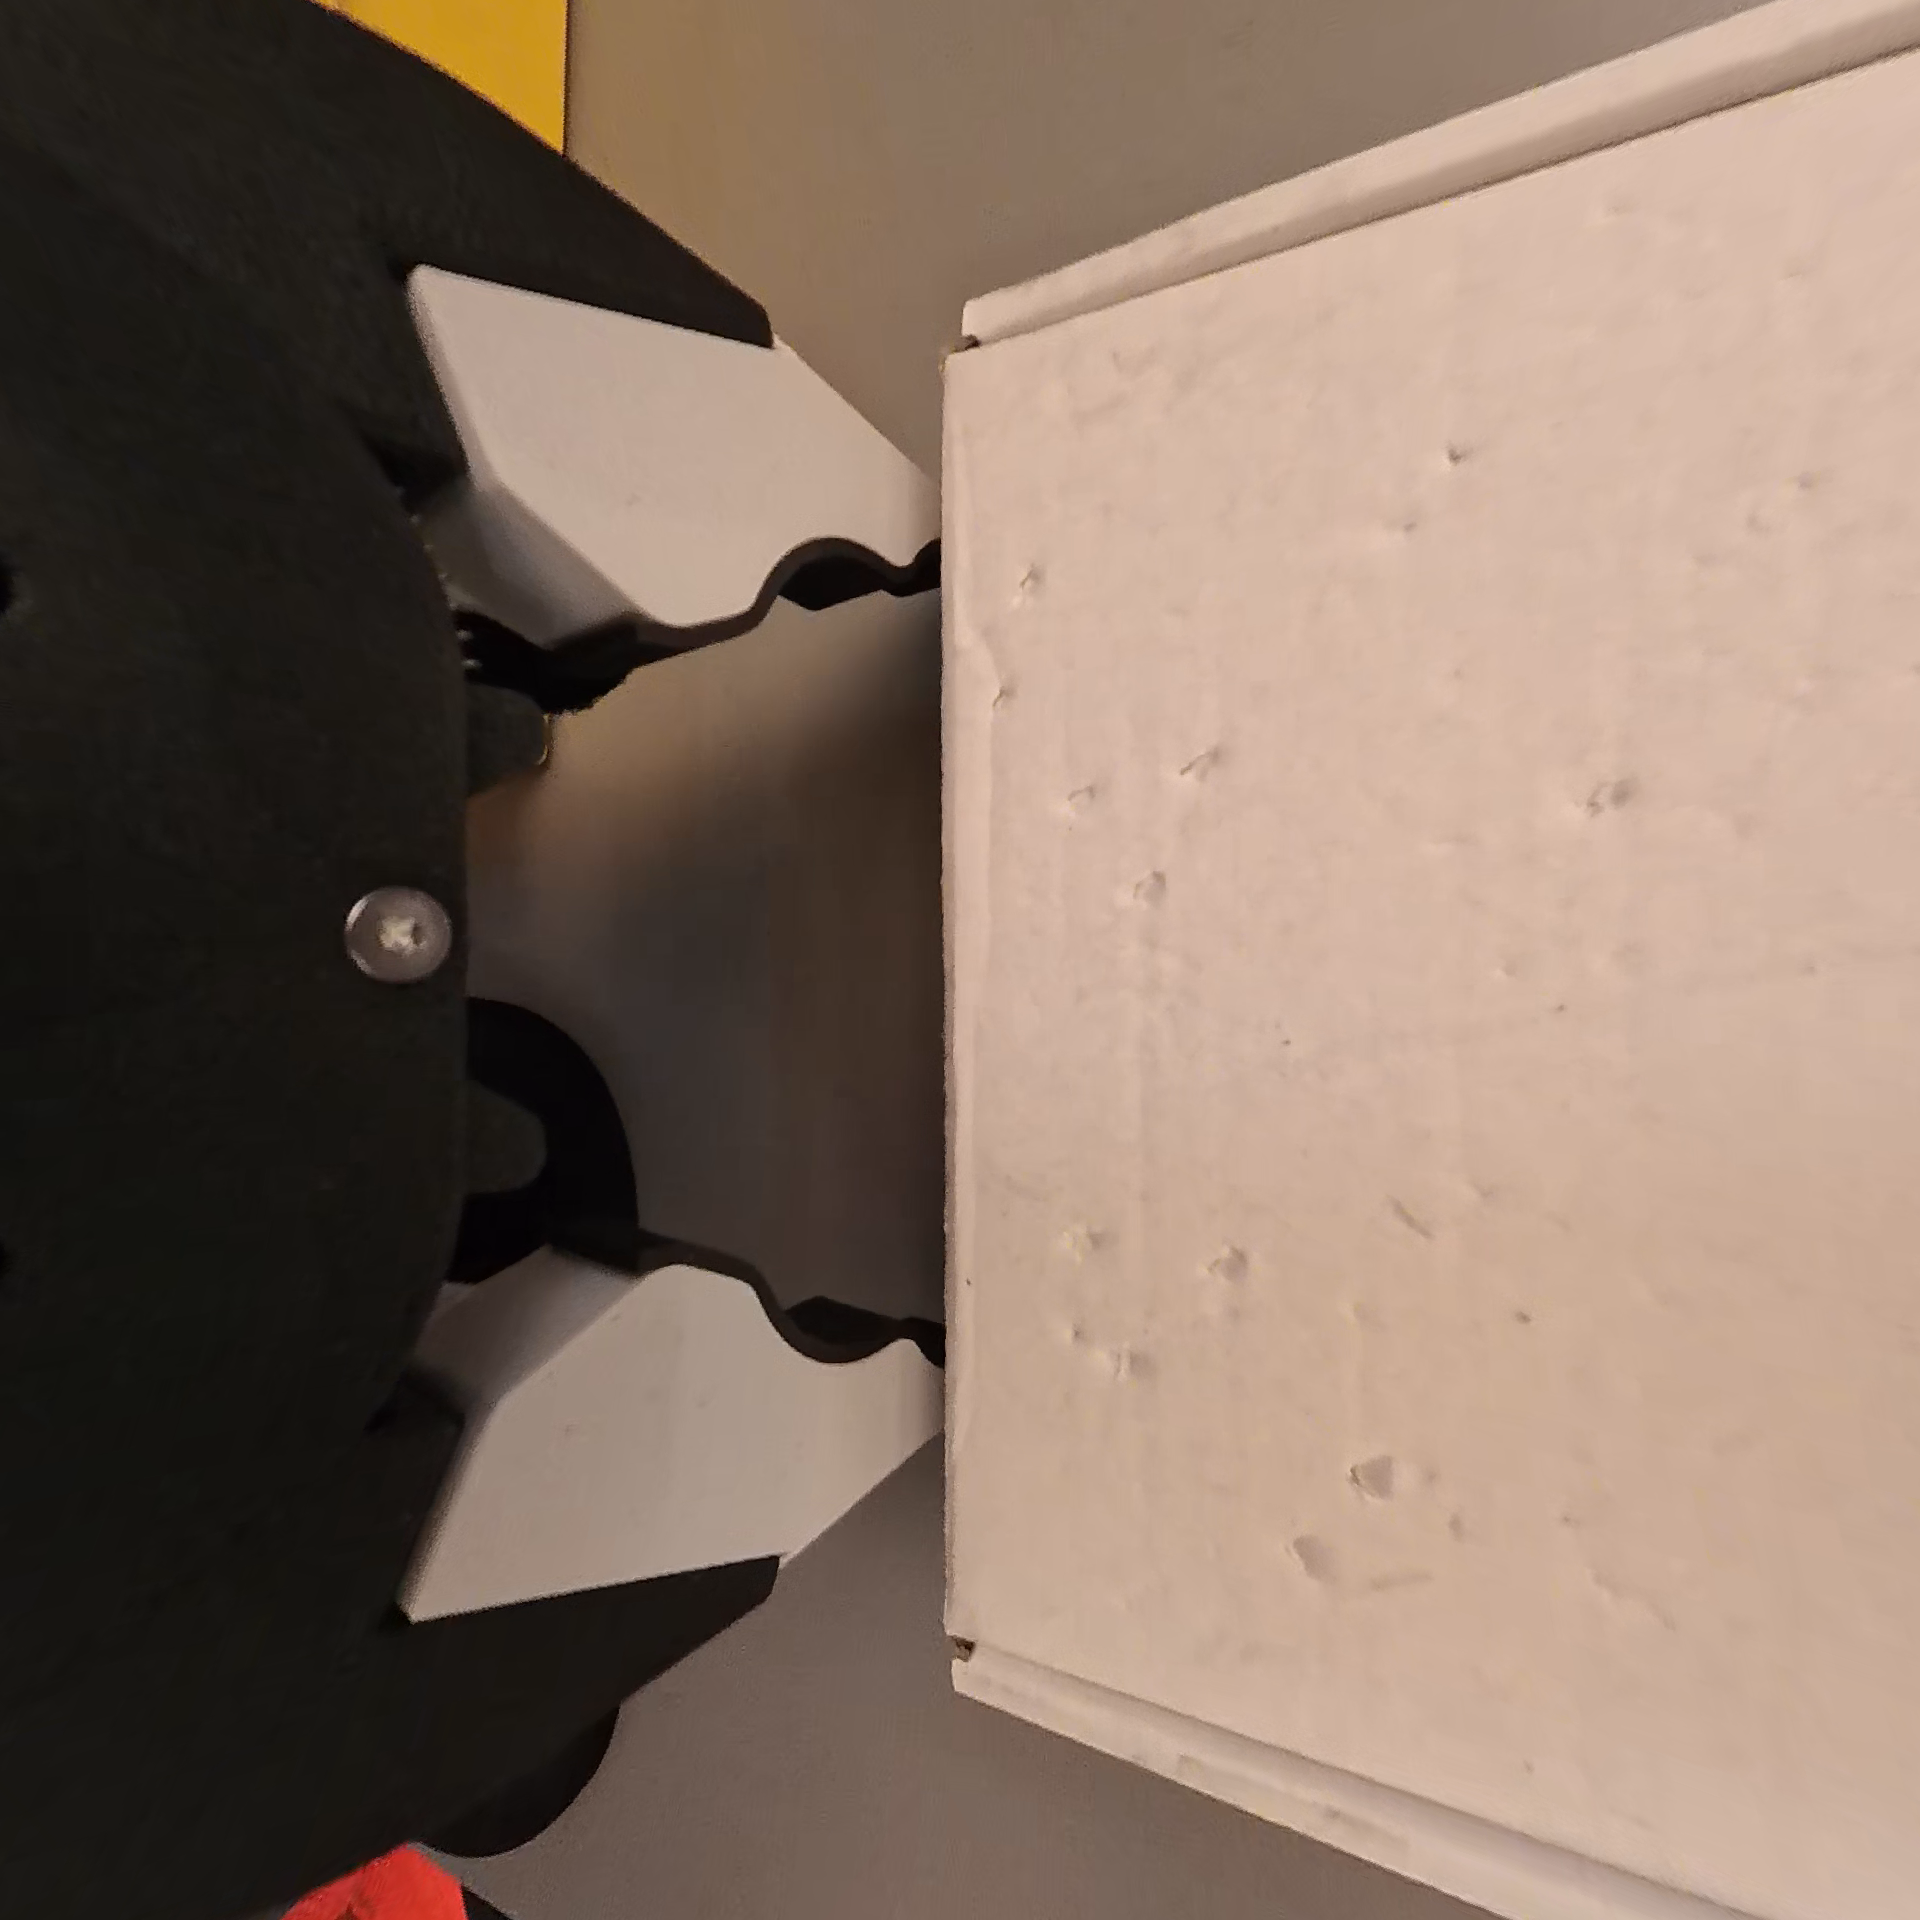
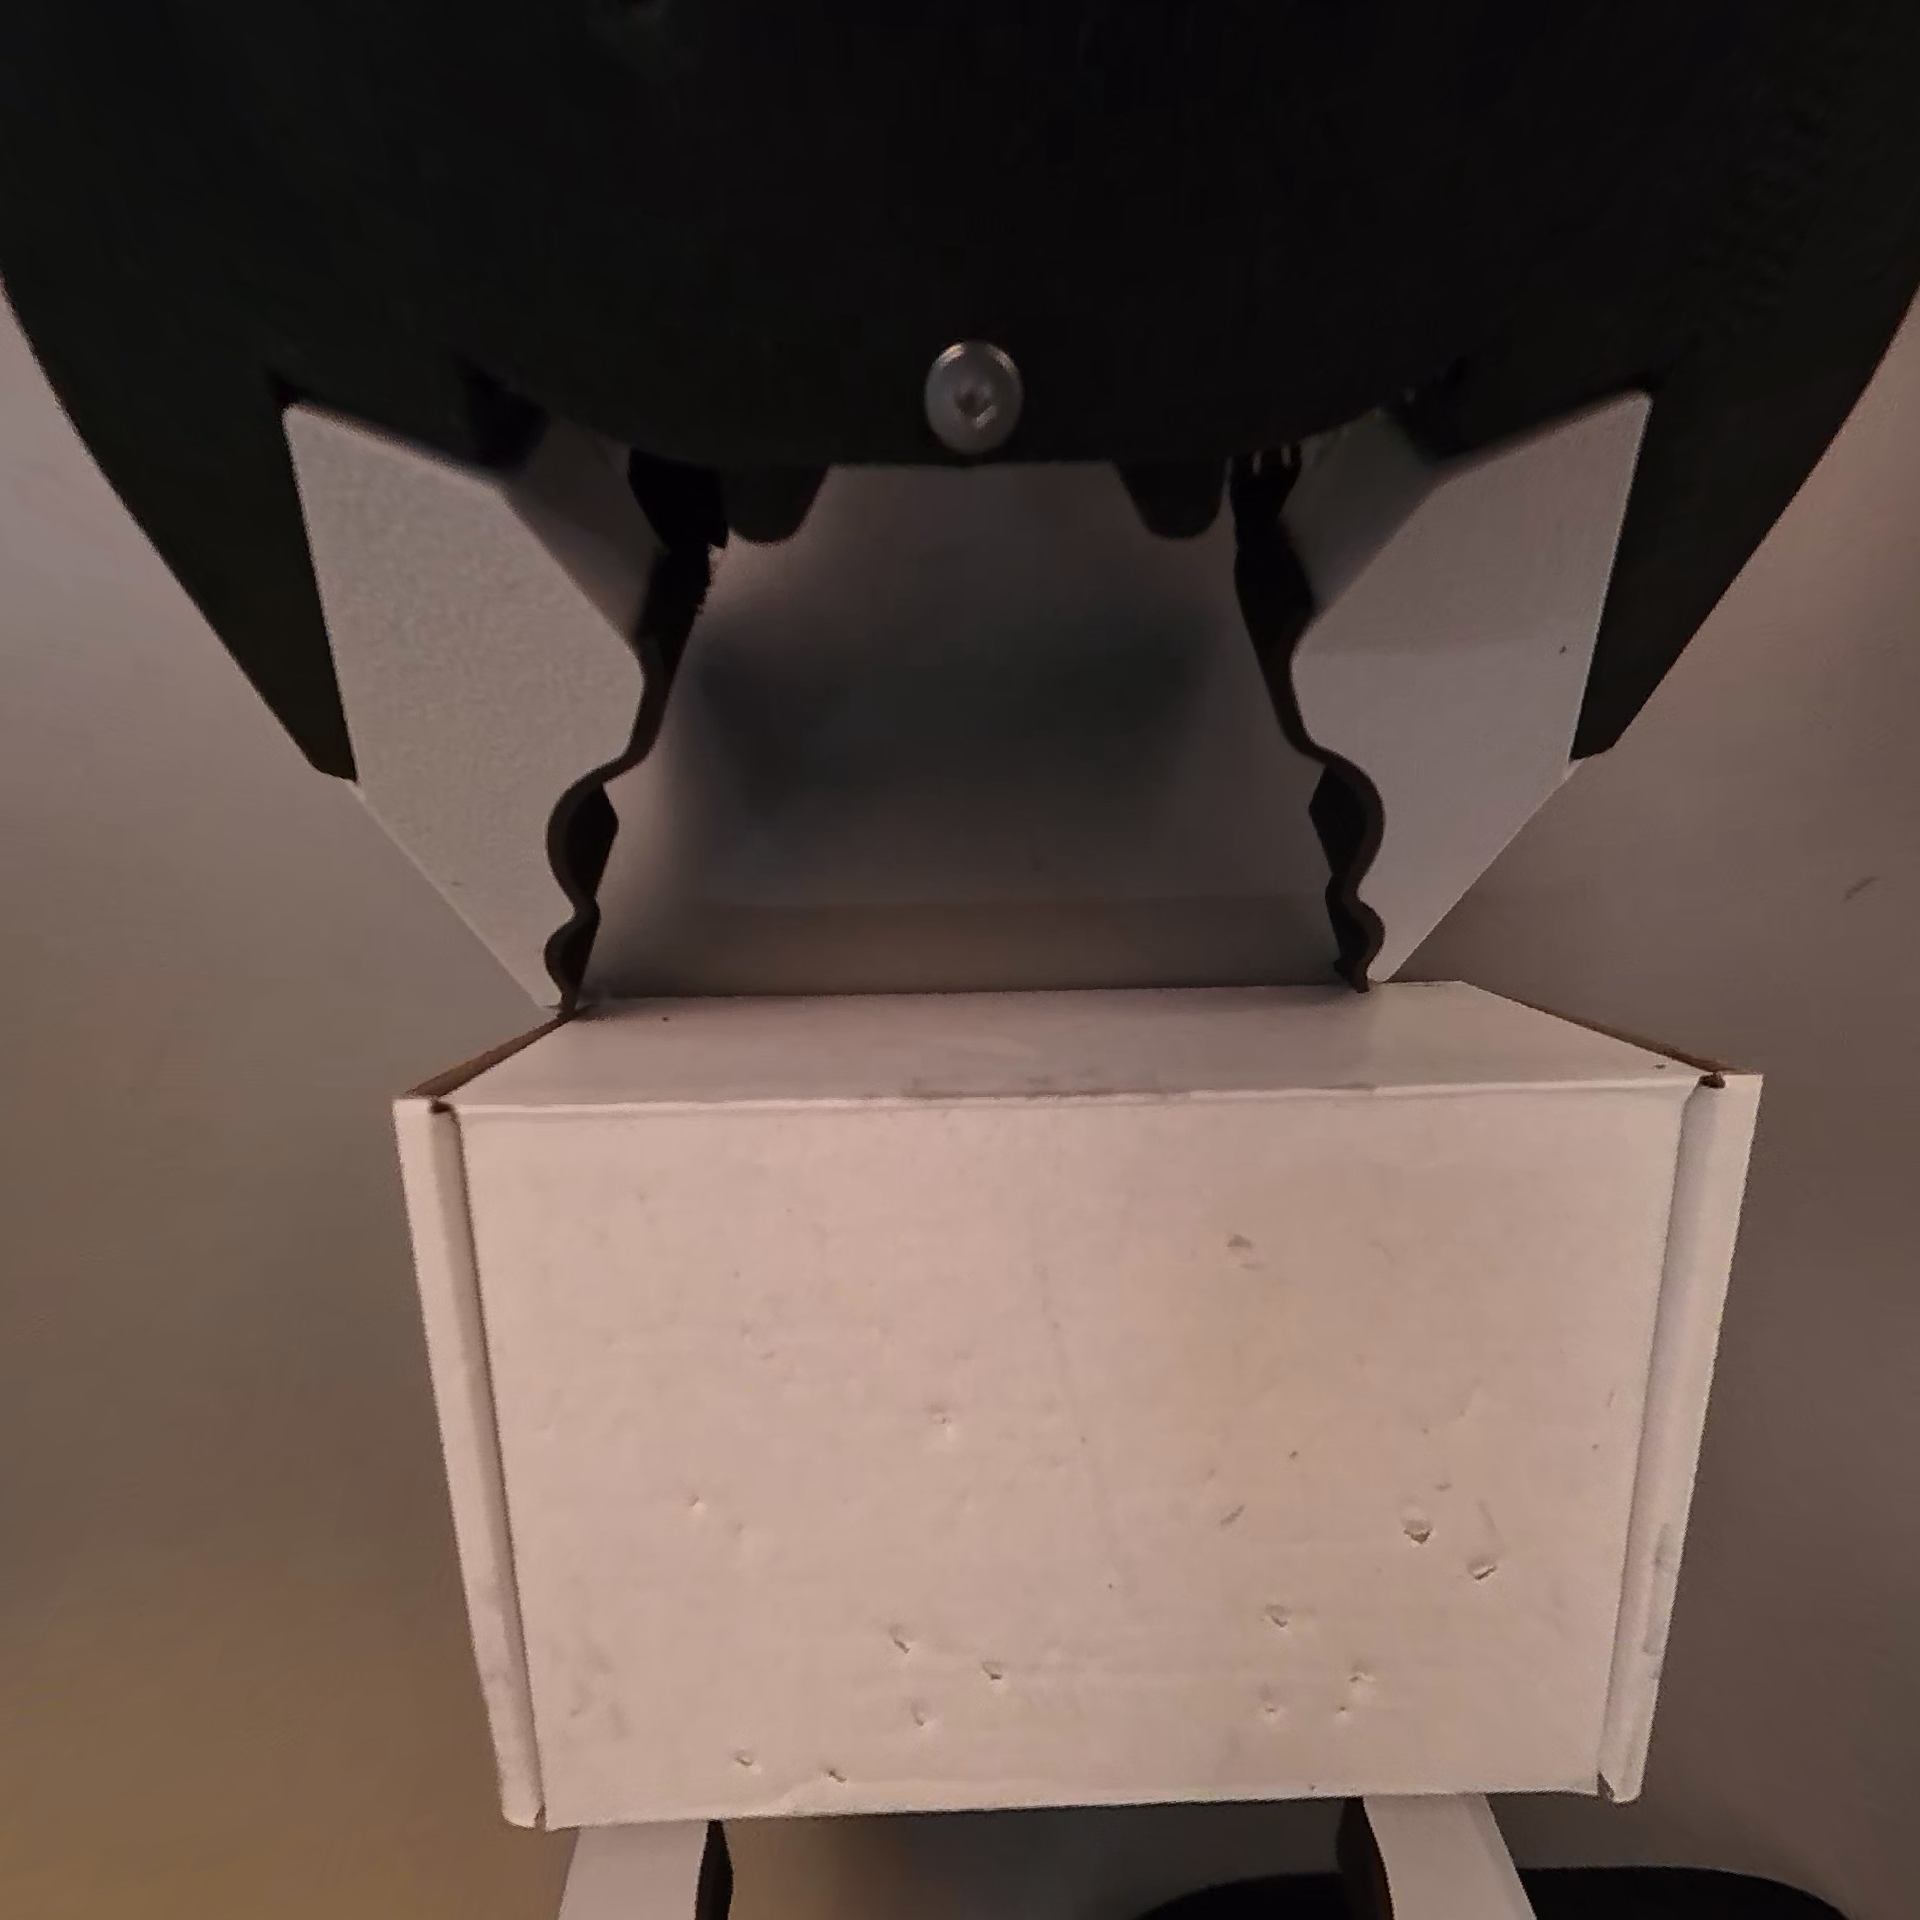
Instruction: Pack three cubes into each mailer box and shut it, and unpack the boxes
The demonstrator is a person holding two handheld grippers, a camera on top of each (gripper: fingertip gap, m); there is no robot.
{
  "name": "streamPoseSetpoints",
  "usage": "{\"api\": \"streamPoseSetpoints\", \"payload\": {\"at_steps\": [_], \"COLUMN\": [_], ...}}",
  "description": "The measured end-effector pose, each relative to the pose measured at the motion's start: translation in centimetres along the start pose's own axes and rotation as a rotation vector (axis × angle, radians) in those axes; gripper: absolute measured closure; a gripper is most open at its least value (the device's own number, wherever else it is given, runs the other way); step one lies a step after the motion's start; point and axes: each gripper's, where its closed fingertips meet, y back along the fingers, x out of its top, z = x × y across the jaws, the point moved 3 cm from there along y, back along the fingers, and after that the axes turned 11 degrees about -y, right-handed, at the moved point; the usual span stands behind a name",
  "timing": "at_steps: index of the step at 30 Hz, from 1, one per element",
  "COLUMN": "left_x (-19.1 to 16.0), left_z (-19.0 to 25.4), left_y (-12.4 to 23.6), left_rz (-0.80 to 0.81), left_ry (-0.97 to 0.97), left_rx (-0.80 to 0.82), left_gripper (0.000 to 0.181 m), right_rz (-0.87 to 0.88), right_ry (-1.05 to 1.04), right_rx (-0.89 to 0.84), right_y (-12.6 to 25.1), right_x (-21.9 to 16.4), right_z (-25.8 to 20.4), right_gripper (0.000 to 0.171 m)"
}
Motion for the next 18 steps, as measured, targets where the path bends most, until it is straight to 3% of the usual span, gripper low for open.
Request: {"api": "streamPoseSetpoints", "payload": {"at_steps": [16, 18], "left_x": [-0.38, -0.38], "left_z": [0.29, 0.69], "left_y": [0.13, 0.14], "left_rz": [-0.008, 0.001], "left_ry": [-0.02, -0.022], "left_rx": [-0.005, -0.03], "left_gripper": [0.045, 0.034], "right_rz": [-0.001, 0.002], "right_ry": [-0.01, -0.013], "right_rx": [-0.009, -0.014], "right_y": [-0.33, -0.29], "right_x": [0.25, 0.26], "right_z": [-0.17, -0.18], "right_gripper": [0.029, 0.029]}}
